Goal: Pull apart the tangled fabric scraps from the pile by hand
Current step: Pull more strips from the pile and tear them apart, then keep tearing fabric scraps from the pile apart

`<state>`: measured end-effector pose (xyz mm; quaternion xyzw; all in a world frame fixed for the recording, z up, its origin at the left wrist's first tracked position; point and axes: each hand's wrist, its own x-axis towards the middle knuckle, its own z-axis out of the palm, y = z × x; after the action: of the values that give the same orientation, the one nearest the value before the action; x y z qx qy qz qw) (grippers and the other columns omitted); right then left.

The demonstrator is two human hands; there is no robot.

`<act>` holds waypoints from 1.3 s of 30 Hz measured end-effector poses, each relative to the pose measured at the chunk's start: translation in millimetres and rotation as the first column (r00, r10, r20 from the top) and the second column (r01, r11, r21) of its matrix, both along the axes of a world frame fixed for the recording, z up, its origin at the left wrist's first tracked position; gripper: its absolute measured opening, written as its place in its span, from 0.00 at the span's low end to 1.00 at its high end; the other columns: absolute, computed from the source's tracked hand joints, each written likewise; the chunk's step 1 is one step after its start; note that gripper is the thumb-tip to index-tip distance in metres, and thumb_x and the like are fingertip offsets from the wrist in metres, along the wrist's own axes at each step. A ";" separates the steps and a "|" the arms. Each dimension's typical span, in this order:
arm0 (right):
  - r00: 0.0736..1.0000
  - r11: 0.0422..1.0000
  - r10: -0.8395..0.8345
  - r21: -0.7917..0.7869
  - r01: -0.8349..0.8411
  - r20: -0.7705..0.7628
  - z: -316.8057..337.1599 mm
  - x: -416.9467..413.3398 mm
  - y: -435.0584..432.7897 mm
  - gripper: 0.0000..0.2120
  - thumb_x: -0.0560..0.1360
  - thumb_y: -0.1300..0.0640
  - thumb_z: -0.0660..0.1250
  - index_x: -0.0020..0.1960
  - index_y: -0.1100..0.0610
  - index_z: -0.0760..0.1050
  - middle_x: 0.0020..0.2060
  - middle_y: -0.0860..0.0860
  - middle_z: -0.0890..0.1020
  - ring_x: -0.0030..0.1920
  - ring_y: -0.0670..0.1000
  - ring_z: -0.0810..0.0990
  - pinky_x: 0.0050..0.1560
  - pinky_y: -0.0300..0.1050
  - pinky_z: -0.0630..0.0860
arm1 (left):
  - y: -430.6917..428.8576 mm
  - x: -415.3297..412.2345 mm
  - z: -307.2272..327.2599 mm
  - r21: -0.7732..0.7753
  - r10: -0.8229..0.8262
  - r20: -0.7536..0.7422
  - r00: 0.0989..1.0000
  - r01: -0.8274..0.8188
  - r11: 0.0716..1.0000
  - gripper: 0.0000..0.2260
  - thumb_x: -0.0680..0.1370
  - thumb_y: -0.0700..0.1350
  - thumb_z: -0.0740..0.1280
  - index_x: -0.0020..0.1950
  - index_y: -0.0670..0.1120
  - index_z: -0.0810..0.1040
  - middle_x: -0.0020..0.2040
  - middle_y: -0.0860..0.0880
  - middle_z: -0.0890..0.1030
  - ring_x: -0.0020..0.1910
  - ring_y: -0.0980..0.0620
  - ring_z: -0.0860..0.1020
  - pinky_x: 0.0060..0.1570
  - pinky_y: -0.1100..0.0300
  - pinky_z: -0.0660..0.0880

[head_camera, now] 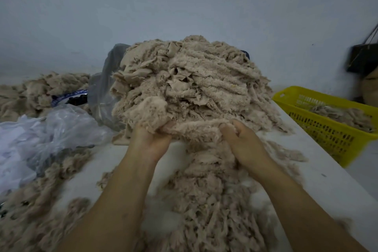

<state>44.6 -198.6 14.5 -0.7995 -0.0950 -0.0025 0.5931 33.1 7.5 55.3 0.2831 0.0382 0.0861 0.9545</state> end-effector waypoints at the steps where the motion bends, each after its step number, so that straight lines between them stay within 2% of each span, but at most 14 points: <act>1: 1.000 1.000 -0.017 0.012 0.017 0.015 -2.1 1.8 0.3 0.27 0.79 0.35 0.59 0.74 0.47 0.67 0.62 0.41 0.75 0.62 0.44 0.74 0.55 0.45 0.67 | 0.9 1.8 -2.7 0.040 0.026 -0.016 1.000 -0.025 0.999 0.21 0.79 0.35 0.57 0.27 0.47 0.76 0.28 0.50 0.71 0.20 0.56 0.69 0.20 0.67 0.66; 4: 0.987 0.976 -0.147 0.168 0.136 0.058 4.4 3.3 -1.4 0.21 0.76 0.34 0.62 0.42 0.51 0.78 0.33 0.52 0.78 0.33 0.54 0.76 0.36 0.53 0.74 | 3.7 2.0 -4.9 0.350 0.217 -0.093 0.972 -0.172 0.921 0.17 0.85 0.41 0.55 0.40 0.46 0.78 0.33 0.48 0.77 0.26 0.55 0.77 0.24 0.66 0.73; 7: 0.990 0.990 -0.084 0.120 0.070 0.110 9.5 3.6 -16.4 0.19 0.73 0.31 0.63 0.34 0.44 0.74 0.25 0.44 0.70 0.24 0.45 0.68 0.26 0.40 0.67 | 13.5 2.4 -10.0 0.637 0.334 -0.026 0.942 -0.242 0.732 0.15 0.82 0.48 0.65 0.38 0.50 0.84 0.32 0.47 0.82 0.31 0.51 0.81 0.30 0.61 0.76; 9: 0.980 0.962 0.177 -0.228 -0.154 0.087 5.8 0.5 -19.9 0.14 0.70 0.30 0.65 0.42 0.40 0.74 0.37 0.38 0.74 0.34 0.39 0.73 0.34 0.33 0.71 | 15.2 -1.1 -8.8 0.653 0.346 -0.022 0.938 -0.249 0.716 0.19 0.80 0.54 0.67 0.31 0.51 0.84 0.30 0.49 0.81 0.29 0.53 0.81 0.29 0.61 0.77; 12: 0.940 0.632 0.342 -0.740 -0.229 0.002 -12.4 5.3 -17.0 0.10 0.78 0.42 0.66 0.51 0.46 0.69 0.48 0.43 0.68 0.49 0.47 0.69 0.46 0.40 0.69 | 15.3 -2.6 0.0 0.618 0.345 0.011 0.938 -0.278 0.735 0.28 0.79 0.61 0.64 0.22 0.48 0.78 0.30 0.50 0.80 0.29 0.58 0.79 0.36 0.60 0.77; 16: 0.974 0.976 0.031 -0.215 0.019 0.226 2.9 1.1 -9.8 0.13 0.82 0.48 0.62 0.43 0.54 0.74 0.40 0.46 0.73 0.38 0.46 0.73 0.35 0.32 0.67 | 10.4 -10.0 10.8 0.786 0.192 0.109 0.975 -0.203 0.584 0.31 0.77 0.65 0.64 0.20 0.47 0.75 0.30 0.49 0.81 0.28 0.55 0.79 0.36 0.65 0.77; 18: 0.952 0.994 -0.114 0.036 0.108 0.285 12.0 -3.2 -2.2 0.16 0.81 0.47 0.62 0.36 0.51 0.73 0.34 0.45 0.74 0.31 0.42 0.73 0.31 0.30 0.66 | -3.8 -16.0 3.9 0.945 0.098 -0.006 0.995 -0.026 0.327 0.29 0.68 0.75 0.62 0.29 0.50 0.82 0.32 0.56 0.83 0.31 0.61 0.80 0.37 0.63 0.76; 20: 0.920 0.994 -0.107 0.035 0.101 0.377 14.8 -11.0 11.3 0.15 0.82 0.52 0.62 0.36 0.47 0.72 0.37 0.43 0.74 0.35 0.37 0.74 0.34 0.27 0.67 | -22.2 -23.0 -4.9 0.979 -0.041 -0.094 0.995 0.100 0.177 0.32 0.64 0.79 0.60 0.44 0.54 0.86 0.42 0.63 0.84 0.43 0.66 0.82 0.42 0.64 0.78; 25: 0.876 0.983 -0.012 -0.156 0.099 0.482 6.2 -17.9 25.4 0.19 0.83 0.59 0.60 0.34 0.49 0.61 0.34 0.45 0.66 0.32 0.41 0.66 0.33 0.33 0.63 | -42.8 -20.3 -14.8 0.930 0.082 -0.063 0.995 0.028 0.366 0.18 0.76 0.66 0.65 0.40 0.54 0.83 0.36 0.61 0.84 0.38 0.66 0.82 0.38 0.71 0.77; 30: 0.922 0.842 -0.387 0.401 0.361 -0.016 2.5 -0.3 6.2 0.10 0.84 0.51 0.58 0.47 0.50 0.74 0.34 0.48 0.76 0.32 0.47 0.74 0.32 0.41 0.72 | -17.0 -18.1 3.8 0.382 0.059 -0.205 0.977 0.024 0.924 0.18 0.80 0.60 0.63 0.47 0.48 0.84 0.46 0.43 0.87 0.42 0.46 0.86 0.39 0.50 0.83; 32: 0.897 0.646 -0.364 0.624 0.438 -0.253 4.7 8.3 -1.9 0.13 0.84 0.54 0.57 0.66 0.54 0.73 0.52 0.52 0.81 0.47 0.51 0.80 0.47 0.48 0.80 | -5.4 -17.6 5.8 0.236 0.035 -0.162 0.986 0.004 0.972 0.19 0.81 0.60 0.60 0.55 0.47 0.81 0.51 0.42 0.86 0.45 0.44 0.86 0.35 0.51 0.82; 35: 0.868 0.557 -0.324 0.666 0.497 -0.377 1.9 17.1 -14.0 0.23 0.84 0.53 0.56 0.79 0.51 0.58 0.73 0.52 0.69 0.69 0.56 0.72 0.68 0.60 0.71 | 4.9 -15.1 4.0 0.176 0.015 -0.138 0.990 0.009 0.984 0.23 0.83 0.61 0.56 0.64 0.46 0.78 0.57 0.41 0.83 0.55 0.42 0.82 0.44 0.48 0.79; 37: 0.865 0.506 -0.314 0.702 0.502 -0.392 0.2 19.9 -15.9 0.24 0.85 0.54 0.56 0.79 0.50 0.57 0.72 0.52 0.70 0.65 0.54 0.75 0.64 0.56 0.75 | 11.5 -12.6 2.1 0.161 0.031 -0.133 0.991 -0.010 0.987 0.24 0.84 0.60 0.54 0.64 0.45 0.78 0.56 0.40 0.83 0.55 0.42 0.81 0.45 0.47 0.79; 39: 0.861 0.473 -0.330 0.722 0.505 -0.386 -0.2 19.3 -14.1 0.22 0.85 0.55 0.55 0.78 0.50 0.60 0.59 0.52 0.78 0.45 0.48 0.80 0.40 0.43 0.79 | 17.5 -11.2 3.9 0.153 0.081 -0.100 0.992 -0.065 0.986 0.24 0.84 0.60 0.53 0.68 0.45 0.76 0.60 0.41 0.82 0.58 0.41 0.80 0.54 0.44 0.78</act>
<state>63.9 -212.7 14.2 -0.4374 0.1735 -0.1127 0.8751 21.9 25.0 59.2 0.3565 0.0924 0.1084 0.9234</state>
